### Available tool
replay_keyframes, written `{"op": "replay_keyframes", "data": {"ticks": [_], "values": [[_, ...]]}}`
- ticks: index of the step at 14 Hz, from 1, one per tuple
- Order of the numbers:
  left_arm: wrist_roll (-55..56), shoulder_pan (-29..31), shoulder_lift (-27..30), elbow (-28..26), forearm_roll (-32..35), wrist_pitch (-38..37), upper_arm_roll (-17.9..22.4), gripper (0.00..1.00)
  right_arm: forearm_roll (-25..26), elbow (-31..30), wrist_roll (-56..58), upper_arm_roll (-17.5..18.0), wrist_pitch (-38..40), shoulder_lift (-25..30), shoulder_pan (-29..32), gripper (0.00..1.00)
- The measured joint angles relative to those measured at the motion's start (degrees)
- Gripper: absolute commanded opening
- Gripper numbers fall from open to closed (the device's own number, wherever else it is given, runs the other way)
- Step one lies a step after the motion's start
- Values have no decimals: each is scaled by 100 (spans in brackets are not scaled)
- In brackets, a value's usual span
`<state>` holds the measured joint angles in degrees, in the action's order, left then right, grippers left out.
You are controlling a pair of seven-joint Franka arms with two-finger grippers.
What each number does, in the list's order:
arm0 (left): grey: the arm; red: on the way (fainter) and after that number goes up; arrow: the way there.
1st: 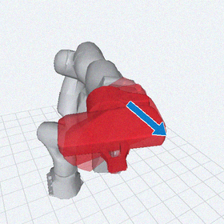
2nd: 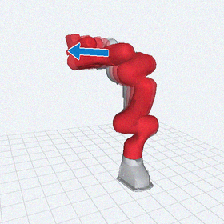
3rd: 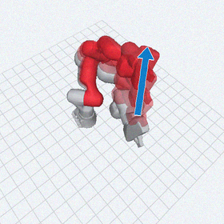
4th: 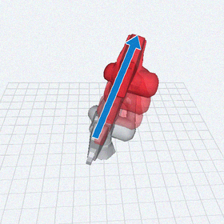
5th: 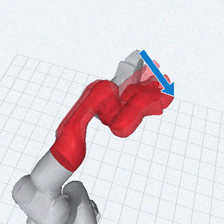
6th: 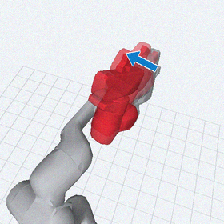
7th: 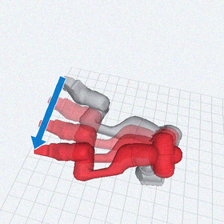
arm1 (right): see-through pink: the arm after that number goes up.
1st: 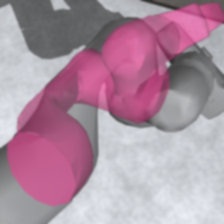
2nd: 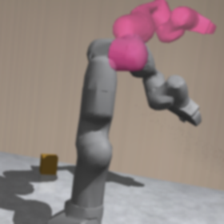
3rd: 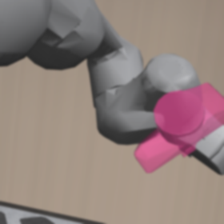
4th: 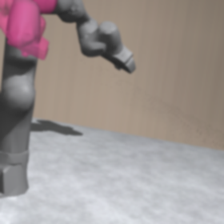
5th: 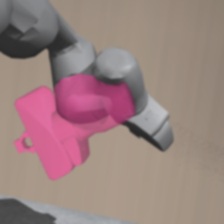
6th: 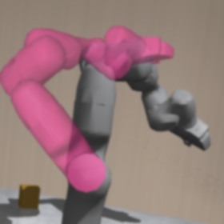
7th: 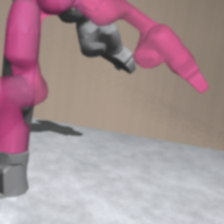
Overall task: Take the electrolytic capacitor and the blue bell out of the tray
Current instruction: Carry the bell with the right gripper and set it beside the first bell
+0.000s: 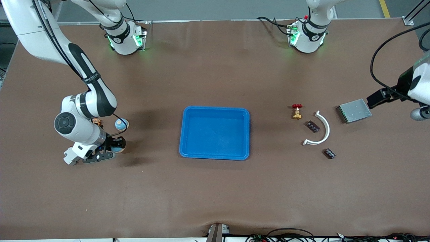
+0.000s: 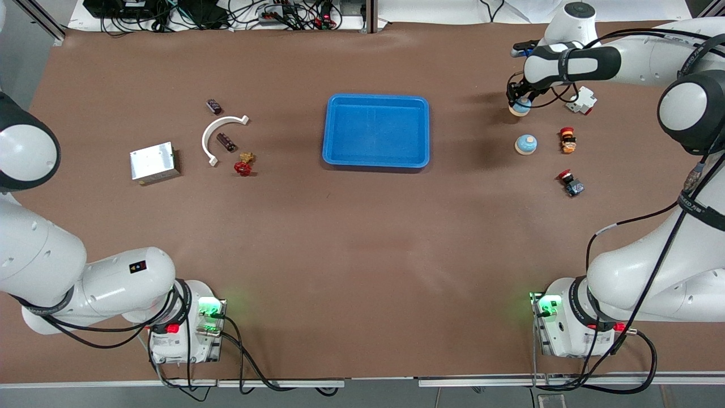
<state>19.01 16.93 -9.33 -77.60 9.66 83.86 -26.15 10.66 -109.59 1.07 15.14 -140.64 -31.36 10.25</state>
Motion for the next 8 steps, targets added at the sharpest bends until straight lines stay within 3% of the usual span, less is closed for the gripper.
{"op": "replay_keyframes", "data": {"ticks": [5, 8], "values": [[-666, -1327, 556, -428, -520, -71, 1753, 100, 15, -141, 163, -8, -190, 1, 71, 0], [-875, -1543, 759, -689, -548, -70, 2027, 100, 16, -220, 373, -34, -384, -12, 171, 0]]}}
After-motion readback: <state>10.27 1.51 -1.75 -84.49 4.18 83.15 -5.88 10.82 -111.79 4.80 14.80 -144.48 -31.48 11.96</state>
